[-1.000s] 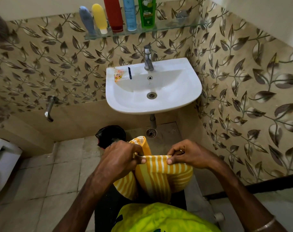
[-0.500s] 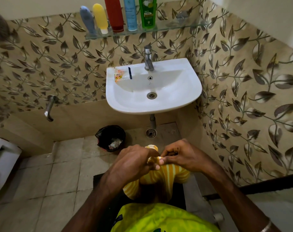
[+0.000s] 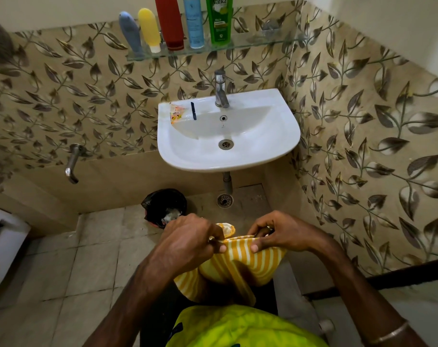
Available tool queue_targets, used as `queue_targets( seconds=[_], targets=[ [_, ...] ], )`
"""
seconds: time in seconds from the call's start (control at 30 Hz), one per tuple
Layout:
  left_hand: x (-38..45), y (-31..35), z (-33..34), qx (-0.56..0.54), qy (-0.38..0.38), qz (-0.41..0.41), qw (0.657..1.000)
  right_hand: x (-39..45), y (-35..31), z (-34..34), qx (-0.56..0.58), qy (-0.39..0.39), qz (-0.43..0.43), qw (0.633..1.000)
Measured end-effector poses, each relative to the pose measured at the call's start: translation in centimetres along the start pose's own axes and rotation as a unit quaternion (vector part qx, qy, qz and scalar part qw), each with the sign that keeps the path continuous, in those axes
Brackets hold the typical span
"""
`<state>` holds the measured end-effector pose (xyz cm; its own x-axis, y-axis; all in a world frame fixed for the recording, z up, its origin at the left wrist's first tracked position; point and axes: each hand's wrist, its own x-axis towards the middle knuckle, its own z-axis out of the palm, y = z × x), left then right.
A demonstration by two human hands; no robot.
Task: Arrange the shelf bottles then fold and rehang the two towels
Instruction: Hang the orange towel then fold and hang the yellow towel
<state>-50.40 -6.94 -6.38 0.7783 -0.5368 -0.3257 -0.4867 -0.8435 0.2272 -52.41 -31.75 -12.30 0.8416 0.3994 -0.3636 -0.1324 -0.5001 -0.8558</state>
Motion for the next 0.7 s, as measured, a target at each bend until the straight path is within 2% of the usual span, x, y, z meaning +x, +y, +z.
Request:
queue_targets(
  seconds=[0.17, 0.33, 0.53, 0.7],
  targets=[
    [-0.3, -0.6, -0.3, 0.006, -0.014, -0.031, 0.999, 0.1, -0.6, 0.5, 0.011, 0.043, -0.025, 0.999],
    [0.2, -1.4, 0.2, 0.008, 0.005, -0.071, 0.997, 0.1, -1.4, 1.4, -0.005, 0.068, -0.043, 0.997],
    [0.2, -0.3, 0.7, 0.041, -0.040, -0.003, 0.998, 0.5, -1.7, 2.3, -0.018, 0.076, -0.053, 0.995],
    [0.8, 0.8, 1.0, 0.012, -0.024, 0.010, 1.000, 0.7, -1.7, 2.5, 0.011, 0.057, -0.065, 0.996]
  ],
)
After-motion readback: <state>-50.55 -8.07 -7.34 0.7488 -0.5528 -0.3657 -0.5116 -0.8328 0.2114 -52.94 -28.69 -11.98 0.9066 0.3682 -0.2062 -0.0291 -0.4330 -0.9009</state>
